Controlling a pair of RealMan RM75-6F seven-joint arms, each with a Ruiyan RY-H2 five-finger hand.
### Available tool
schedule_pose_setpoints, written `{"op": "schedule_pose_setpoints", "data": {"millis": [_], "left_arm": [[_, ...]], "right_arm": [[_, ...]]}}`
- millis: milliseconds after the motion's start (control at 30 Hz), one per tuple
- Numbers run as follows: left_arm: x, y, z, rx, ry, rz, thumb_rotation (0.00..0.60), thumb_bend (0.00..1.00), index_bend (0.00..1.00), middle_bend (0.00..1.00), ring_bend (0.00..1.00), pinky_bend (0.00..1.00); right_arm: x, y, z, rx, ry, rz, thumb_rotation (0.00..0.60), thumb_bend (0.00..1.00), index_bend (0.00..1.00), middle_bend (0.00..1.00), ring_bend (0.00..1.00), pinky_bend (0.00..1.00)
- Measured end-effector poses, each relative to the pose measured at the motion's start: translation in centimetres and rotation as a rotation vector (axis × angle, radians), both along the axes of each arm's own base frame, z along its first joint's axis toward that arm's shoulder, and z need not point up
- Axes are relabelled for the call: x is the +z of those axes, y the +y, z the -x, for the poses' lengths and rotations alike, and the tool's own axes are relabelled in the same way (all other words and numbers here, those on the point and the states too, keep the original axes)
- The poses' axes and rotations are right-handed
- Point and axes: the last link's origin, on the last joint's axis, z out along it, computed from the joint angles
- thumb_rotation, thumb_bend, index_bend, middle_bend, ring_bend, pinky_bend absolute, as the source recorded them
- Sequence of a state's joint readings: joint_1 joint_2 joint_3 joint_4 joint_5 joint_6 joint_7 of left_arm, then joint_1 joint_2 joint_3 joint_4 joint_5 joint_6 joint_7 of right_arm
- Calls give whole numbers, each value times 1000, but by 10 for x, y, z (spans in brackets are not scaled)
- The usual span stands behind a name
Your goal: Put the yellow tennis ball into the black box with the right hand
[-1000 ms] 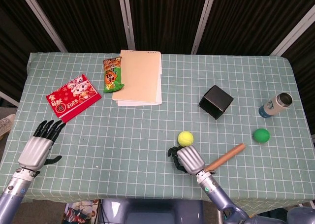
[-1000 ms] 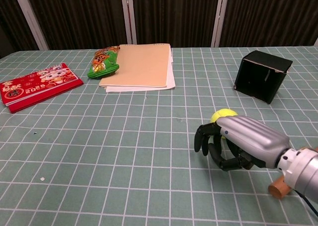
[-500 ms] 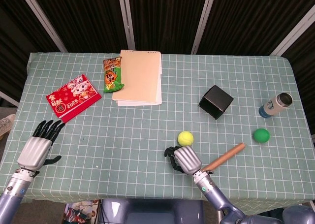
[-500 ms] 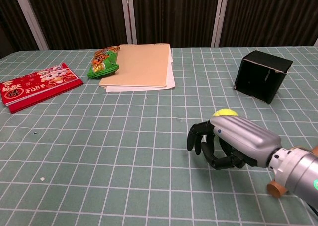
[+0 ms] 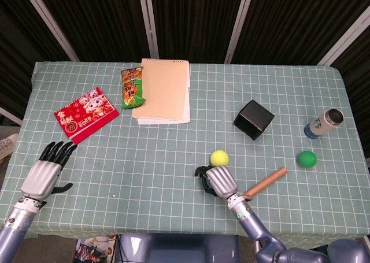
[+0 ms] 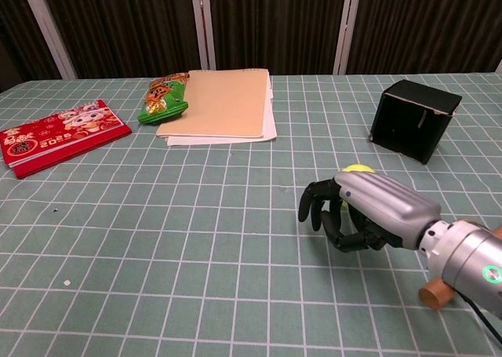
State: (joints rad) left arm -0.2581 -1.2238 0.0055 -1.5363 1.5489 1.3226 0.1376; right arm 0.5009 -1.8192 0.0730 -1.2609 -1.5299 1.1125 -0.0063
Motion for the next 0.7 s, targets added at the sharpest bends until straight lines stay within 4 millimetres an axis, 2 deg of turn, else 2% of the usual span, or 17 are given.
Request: {"op": "schedule_pose_setpoints", "data": {"millis": [200,700], "left_arm": [[0,0,1,4,1,2,600,52,0,45,0,0],[-3,0,1,11,6,16,600,52,0,53,0,0]], "right_arm": [[4,-3,5,-24,5,5,600,764,296,464,530,670],[16,-19,12,-87,-34,11,600,764,279,450,529,670]]}}
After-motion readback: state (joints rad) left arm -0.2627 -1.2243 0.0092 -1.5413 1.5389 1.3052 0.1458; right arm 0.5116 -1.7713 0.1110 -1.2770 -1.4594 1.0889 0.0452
